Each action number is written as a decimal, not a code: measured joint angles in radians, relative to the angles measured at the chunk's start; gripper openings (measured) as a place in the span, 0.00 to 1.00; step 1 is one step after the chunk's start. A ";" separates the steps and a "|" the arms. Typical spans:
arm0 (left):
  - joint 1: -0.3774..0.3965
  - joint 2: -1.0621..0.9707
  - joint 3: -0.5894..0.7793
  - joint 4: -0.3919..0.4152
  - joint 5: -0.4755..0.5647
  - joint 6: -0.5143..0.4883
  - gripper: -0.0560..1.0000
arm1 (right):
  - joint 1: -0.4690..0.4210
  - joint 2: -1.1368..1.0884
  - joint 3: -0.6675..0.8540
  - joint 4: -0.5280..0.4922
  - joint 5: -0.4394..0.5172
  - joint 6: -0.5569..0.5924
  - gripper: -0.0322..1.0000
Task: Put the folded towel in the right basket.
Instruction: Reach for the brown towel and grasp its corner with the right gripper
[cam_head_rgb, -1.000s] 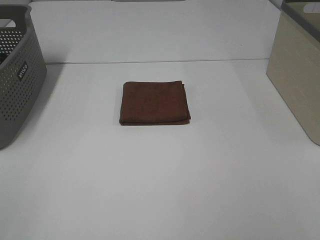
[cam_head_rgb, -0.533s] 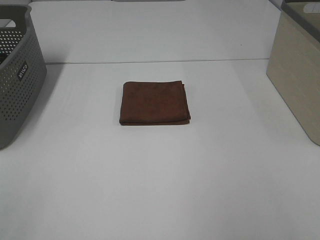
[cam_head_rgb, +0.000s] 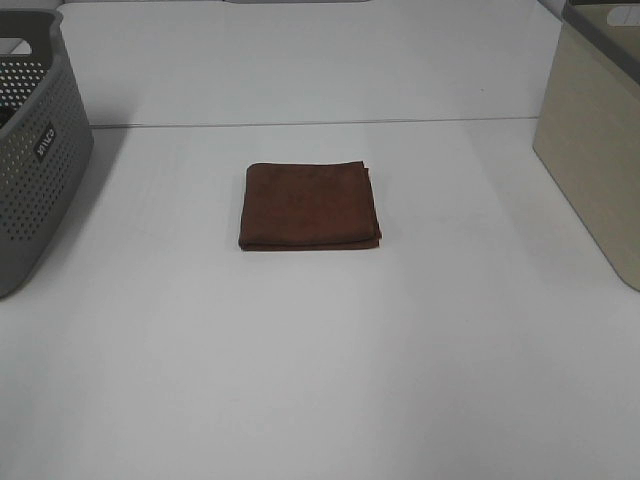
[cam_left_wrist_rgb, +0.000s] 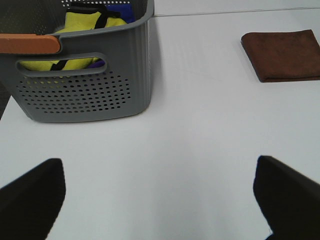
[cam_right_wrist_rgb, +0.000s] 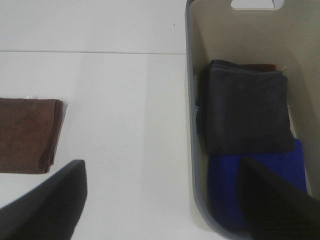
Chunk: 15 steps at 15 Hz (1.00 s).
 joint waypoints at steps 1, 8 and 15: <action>0.000 0.000 0.000 0.000 0.000 0.000 0.97 | 0.000 0.085 -0.077 0.000 0.023 -0.003 0.78; 0.000 0.000 0.000 0.000 0.000 0.000 0.97 | 0.033 0.663 -0.598 0.175 0.242 -0.112 0.78; 0.000 0.000 0.000 0.000 0.000 0.000 0.97 | 0.197 1.018 -0.797 0.232 0.297 -0.128 0.78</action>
